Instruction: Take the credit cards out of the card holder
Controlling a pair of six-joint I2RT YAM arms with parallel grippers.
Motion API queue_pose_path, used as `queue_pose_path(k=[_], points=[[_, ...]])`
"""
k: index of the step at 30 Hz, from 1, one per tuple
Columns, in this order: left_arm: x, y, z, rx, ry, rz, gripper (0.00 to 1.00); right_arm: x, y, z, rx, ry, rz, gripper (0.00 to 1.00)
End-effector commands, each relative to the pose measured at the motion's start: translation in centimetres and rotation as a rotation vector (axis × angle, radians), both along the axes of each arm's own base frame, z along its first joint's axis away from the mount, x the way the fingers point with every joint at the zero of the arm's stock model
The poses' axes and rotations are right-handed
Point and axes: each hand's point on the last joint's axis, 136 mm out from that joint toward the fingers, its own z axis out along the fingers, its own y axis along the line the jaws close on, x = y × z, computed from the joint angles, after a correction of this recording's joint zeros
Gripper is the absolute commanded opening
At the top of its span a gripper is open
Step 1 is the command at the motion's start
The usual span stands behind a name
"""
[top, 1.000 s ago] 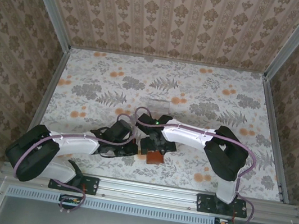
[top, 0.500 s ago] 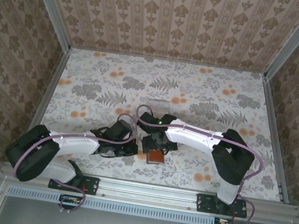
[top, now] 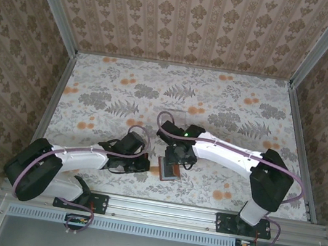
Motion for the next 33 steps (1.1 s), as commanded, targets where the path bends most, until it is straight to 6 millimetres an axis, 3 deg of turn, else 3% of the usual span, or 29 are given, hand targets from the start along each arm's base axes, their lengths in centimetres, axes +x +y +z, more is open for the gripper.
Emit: queue_pose_path(k=[1, 5, 14, 26, 33], points=[[0.4, 0.3, 0.7, 0.032, -0.017, -0.003, 0.02, -0.3, -1.5, 0.0, 0.008, 0.019, -0.019, 0.50], [0.7, 0.7, 0.8, 0.070, -0.023, -0.001, 0.02, -0.4, -1.9, -0.6, 0.045, 0.044, -0.034, 0.42], [1.7, 1.7, 1.3, 0.127, -0.024, 0.000, 0.02, -0.1, -3.6, -2.5, 0.018, 0.053, -0.065, 0.46], [2.3, 3.2, 0.9, 0.172, -0.002, 0.009, 0.02, 0.4, -6.4, -5.0, -0.162, 0.031, -0.064, 0.74], [2.0, 4.2, 0.0, 0.222, 0.030, 0.013, 0.02, 0.4, -6.9, -6.5, -0.193, 0.030, -0.066, 0.86]])
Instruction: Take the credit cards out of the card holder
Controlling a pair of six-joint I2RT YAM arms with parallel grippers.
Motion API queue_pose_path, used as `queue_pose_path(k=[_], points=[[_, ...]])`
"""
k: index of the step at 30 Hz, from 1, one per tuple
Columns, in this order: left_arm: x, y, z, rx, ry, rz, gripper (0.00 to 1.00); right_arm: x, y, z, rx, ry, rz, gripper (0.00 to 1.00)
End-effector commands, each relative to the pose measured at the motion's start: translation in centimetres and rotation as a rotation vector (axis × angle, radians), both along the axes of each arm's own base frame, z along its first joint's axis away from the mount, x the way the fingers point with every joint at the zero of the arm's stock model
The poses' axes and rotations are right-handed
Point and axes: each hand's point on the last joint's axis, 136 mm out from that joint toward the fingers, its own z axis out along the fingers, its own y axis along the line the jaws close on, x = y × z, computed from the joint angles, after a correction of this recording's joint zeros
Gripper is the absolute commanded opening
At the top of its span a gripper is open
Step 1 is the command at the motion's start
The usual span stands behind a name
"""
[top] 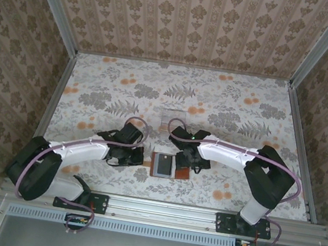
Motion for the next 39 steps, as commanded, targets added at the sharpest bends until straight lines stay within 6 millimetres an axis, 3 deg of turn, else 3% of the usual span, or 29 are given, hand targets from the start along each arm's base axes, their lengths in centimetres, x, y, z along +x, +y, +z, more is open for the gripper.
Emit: queue_pose_path(k=[1, 8, 13, 21, 30, 39], points=[[-0.1, 1.0, -0.5, 0.060, 0.020, -0.007, 0.02, 0.1, -1.3, -1.3, -0.069, -0.004, 0.004, 0.87], [-0.5, 1.5, -1.6, 0.096, 0.059, -0.016, 0.03, -0.5, -1.5, -2.4, -0.082, 0.017, 0.002, 0.90], [-0.3, 1.4, -1.5, 0.103, 0.056, -0.025, 0.04, -0.5, -1.1, -1.1, -0.056, 0.004, -0.002, 0.90], [0.7, 1.2, 1.1, 0.088, -0.009, -0.020, 0.15, -0.6, 0.2, 2.4, 0.070, -0.031, -0.018, 0.89], [1.5, 0.8, 5.4, 0.048, -0.077, -0.014, 0.19, -0.5, 1.4, 4.7, 0.147, -0.050, -0.009, 0.82], [1.1, -3.5, 7.2, -0.012, -0.085, -0.078, 0.18, -0.3, 2.8, 6.9, 0.237, -0.067, 0.000, 0.64]])
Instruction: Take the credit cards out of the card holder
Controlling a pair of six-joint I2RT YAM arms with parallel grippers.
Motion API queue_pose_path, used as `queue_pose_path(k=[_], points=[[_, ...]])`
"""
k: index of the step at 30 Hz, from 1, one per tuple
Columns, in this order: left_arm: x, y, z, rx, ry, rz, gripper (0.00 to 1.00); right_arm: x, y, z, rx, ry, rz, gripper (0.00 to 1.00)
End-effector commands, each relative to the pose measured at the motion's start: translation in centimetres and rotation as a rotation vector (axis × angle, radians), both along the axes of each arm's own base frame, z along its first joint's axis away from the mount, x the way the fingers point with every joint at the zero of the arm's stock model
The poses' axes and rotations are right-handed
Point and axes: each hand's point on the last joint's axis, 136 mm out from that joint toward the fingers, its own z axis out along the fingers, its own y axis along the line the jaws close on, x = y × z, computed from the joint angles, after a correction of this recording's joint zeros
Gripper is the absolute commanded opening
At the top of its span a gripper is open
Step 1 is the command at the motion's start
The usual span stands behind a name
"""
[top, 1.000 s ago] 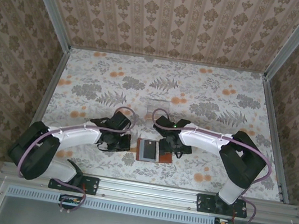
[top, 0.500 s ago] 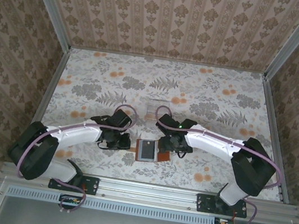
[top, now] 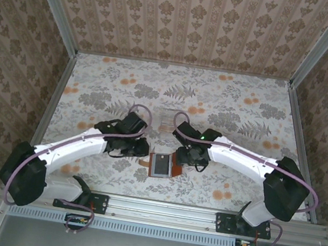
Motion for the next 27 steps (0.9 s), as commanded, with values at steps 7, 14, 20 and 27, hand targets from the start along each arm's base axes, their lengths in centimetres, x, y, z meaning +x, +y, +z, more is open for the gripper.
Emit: queue_pose_path(k=[7, 14, 20, 27], points=[[-0.6, -4.5, -2.5, -0.028, 0.071, -0.048, 0.14, -0.2, 3.5, 3.4, 0.206, 0.007, 0.009, 0.39], [-0.7, -5.5, -4.4, -0.049, 0.104, -0.049, 0.15, -1.0, 7.3, 2.1, 0.410, 0.108, 0.014, 0.26], [-1.1, -4.5, -6.1, 0.015, 0.135, -0.039, 0.17, -1.0, 6.9, -0.5, 0.412, 0.148, -0.019, 0.24], [-1.5, -2.6, -7.5, 0.131, 0.153, -0.046, 0.17, -1.0, 5.7, -3.0, 0.431, 0.181, -0.055, 0.24]])
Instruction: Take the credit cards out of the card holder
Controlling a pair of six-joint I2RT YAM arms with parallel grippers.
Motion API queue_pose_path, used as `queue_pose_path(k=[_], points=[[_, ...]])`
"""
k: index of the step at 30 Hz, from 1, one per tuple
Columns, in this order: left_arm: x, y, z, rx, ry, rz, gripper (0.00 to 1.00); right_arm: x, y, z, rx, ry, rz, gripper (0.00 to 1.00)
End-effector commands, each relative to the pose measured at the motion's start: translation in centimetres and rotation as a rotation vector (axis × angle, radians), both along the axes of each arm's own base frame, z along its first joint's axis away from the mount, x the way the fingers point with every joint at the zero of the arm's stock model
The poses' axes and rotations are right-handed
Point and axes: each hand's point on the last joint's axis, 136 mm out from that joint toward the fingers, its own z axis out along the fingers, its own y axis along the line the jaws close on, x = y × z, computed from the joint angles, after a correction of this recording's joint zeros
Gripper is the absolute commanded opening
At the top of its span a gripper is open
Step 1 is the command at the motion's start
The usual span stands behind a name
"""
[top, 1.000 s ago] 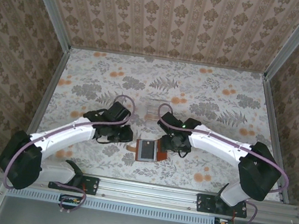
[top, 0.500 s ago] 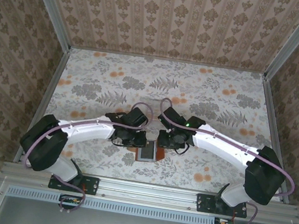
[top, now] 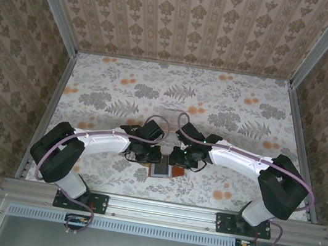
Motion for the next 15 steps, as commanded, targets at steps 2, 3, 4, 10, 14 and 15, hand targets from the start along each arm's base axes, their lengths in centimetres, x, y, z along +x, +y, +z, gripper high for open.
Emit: queue_pose_path(k=[2, 3, 4, 10, 14, 15], points=[[-0.8, 1.7, -1.5, 0.103, 0.029, -0.016, 0.17, 0.1, 0.2, -1.1, 0.060, 0.032, -0.015, 0.24], [-0.9, 1.8, -1.6, 0.106, 0.032, -0.017, 0.17, 0.1, 0.2, -1.3, 0.070, 0.038, -0.015, 0.24], [-0.9, 1.8, -1.7, 0.109, 0.034, -0.017, 0.17, 0.1, 0.2, -1.5, 0.078, 0.042, -0.016, 0.24], [-0.9, 1.8, -1.9, 0.108, 0.034, -0.022, 0.14, 0.2, 1.5, -1.8, 0.214, 0.040, 0.010, 0.24], [-1.0, 1.8, -1.9, 0.103, 0.030, -0.025, 0.12, 0.2, 2.3, -1.0, 0.298, 0.019, 0.028, 0.24], [-1.0, 1.8, -1.9, 0.103, 0.030, -0.025, 0.11, 0.2, 2.4, -0.9, 0.307, 0.011, 0.031, 0.24]])
